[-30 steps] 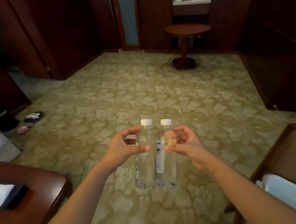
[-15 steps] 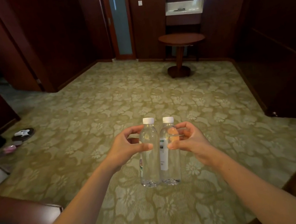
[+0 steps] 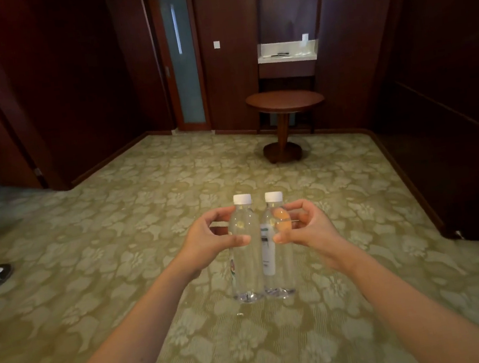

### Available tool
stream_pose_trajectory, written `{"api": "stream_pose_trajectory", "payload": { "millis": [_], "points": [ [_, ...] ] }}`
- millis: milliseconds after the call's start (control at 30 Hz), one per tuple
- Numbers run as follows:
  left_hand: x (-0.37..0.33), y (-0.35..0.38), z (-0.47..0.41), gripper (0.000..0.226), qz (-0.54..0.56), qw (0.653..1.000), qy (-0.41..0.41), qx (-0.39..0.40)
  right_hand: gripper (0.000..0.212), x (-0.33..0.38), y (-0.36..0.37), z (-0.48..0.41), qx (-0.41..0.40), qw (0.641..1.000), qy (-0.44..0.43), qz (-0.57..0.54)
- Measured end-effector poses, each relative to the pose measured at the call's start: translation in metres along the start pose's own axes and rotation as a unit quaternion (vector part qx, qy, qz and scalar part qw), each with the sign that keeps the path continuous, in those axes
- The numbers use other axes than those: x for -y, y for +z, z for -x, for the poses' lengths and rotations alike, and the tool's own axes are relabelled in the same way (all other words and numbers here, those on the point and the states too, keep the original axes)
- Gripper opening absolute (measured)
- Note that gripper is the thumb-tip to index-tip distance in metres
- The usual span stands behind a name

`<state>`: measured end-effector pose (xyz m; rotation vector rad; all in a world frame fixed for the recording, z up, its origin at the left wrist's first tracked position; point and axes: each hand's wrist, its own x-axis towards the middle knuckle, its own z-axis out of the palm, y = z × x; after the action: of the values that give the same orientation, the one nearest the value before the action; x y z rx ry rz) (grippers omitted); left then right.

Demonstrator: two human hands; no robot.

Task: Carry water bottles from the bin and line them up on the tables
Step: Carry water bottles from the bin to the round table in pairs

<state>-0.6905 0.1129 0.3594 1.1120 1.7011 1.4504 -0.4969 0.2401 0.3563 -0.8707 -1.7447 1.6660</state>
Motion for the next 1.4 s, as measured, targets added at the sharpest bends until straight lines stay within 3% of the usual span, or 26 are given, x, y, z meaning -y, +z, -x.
{"api": "stream_pose_trajectory", "payload": {
  "millis": [400,733,1400],
  "points": [
    [0.022,0.017,-0.287,0.059,0.016,0.999,0.026,0.034,0.059,-0.004,-0.071,-0.264,-0.046,0.999,-0.005,0.007],
    [0.016,0.008,-0.557,0.067,0.000,0.996,0.040,0.080,0.062,0.020,-0.120,-0.504,-0.096,0.995,-0.012,0.008],
    [0.015,0.078,-1.051,0.067,-0.045,0.995,0.052,0.067,0.058,0.034,-0.297,-0.979,-0.074,0.996,-0.039,0.025]
  ]
}}
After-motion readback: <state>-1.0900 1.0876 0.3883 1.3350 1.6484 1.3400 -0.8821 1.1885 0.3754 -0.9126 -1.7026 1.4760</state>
